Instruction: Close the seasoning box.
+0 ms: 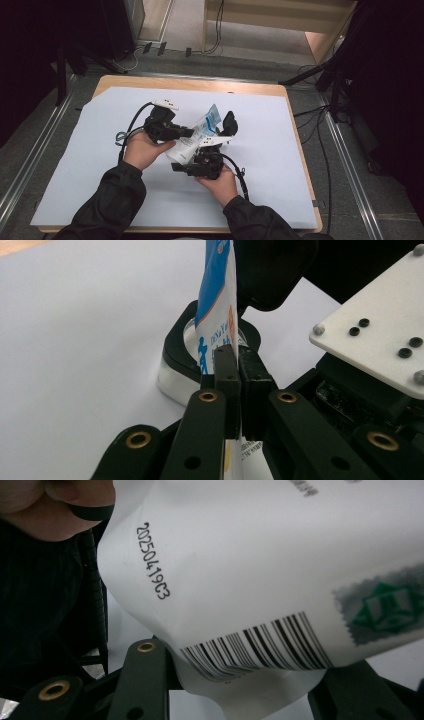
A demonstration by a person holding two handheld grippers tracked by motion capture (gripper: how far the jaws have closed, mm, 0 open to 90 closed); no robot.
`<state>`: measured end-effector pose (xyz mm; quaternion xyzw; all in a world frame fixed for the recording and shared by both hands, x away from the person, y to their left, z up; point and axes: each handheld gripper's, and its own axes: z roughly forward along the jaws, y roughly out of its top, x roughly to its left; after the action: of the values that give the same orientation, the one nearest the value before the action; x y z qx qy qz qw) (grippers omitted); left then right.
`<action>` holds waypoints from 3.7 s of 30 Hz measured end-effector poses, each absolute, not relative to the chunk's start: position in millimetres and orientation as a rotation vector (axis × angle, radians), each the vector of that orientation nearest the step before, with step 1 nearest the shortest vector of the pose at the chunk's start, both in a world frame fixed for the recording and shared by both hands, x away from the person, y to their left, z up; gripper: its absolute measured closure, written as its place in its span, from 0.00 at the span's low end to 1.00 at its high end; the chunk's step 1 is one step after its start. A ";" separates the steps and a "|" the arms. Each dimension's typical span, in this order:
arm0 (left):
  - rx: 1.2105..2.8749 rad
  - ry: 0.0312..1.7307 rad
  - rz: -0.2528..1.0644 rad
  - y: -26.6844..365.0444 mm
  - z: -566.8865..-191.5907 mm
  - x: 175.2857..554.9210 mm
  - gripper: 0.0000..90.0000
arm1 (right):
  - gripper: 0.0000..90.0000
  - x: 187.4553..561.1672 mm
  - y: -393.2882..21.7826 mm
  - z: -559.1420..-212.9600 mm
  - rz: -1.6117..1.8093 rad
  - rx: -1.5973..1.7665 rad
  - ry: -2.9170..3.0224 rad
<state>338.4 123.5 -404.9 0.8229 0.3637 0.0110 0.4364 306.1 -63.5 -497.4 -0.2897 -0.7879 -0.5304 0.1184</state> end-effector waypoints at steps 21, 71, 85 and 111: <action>2.030 0.907 -0.020 127.8 -410.8 339.6 1.00 | 0.61 304.3 -67.1 -500.7 -1.538 -0.861 -2.386; 2.019 0.861 -0.072 129.0 -407.5 341.9 1.00 | 0.63 288.8 -83.4 -506.6 -1.450 -0.872 -2.537; 1.975 0.856 -0.083 131.5 -405.1 342.2 1.00 | 0.62 289.6 -109.5 -499.7 -1.500 -0.918 -2.521; 1.985 0.849 -0.085 137.2 -407.1 340.7 1.00 | 0.73 294.7 -158.3 -473.3 -1.602 -1.012 -2.542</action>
<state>340.7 137.2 -407.1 0.8105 0.3466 -0.0346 0.4709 294.7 -158.3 -473.3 -0.3191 -0.8017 -0.5052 -0.0145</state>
